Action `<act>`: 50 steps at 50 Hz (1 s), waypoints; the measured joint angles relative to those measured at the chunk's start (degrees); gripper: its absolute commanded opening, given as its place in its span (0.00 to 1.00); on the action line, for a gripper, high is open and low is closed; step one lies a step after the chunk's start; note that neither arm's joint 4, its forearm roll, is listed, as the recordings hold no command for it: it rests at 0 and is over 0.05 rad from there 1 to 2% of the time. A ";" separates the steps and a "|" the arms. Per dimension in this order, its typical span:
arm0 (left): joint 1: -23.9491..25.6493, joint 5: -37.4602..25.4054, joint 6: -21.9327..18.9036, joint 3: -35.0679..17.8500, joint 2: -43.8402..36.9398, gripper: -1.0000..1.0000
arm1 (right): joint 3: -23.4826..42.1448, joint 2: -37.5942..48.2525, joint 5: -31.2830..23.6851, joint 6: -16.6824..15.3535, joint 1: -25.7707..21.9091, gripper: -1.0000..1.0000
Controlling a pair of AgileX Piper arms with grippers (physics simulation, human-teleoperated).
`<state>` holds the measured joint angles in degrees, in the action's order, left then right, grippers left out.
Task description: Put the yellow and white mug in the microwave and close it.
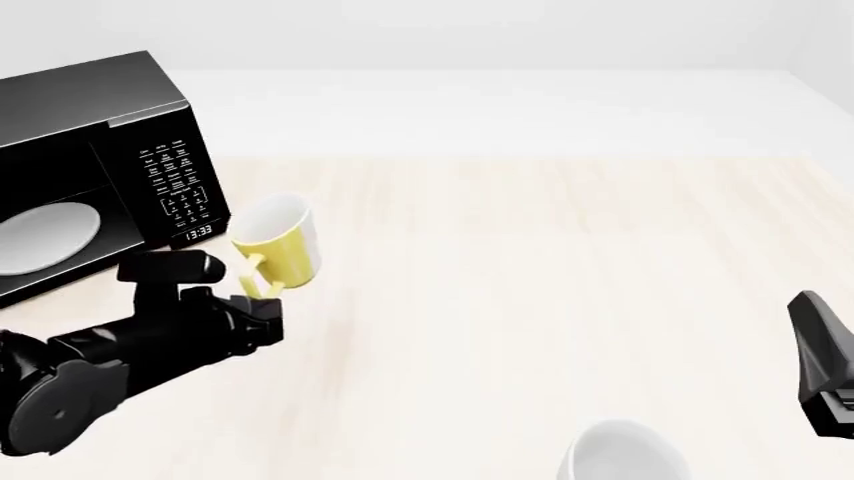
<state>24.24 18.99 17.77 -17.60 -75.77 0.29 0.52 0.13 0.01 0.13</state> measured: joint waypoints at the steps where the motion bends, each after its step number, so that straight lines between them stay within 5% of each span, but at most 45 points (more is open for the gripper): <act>1: -0.38 -0.16 -0.14 0.17 0.52 0.00 | 0.00 0.00 0.00 0.00 0.00 1.00; 29: -13.62 -2.86 -3.72 2.95 9.63 0.00 | 0.00 0.00 0.00 0.00 0.00 1.00; 50: -27.21 0.88 -7.28 4.00 7.97 0.00 | 0.00 0.00 0.00 0.00 0.00 1.00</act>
<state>-2.98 19.87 10.49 -13.60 -67.80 0.29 0.52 0.13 0.01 0.13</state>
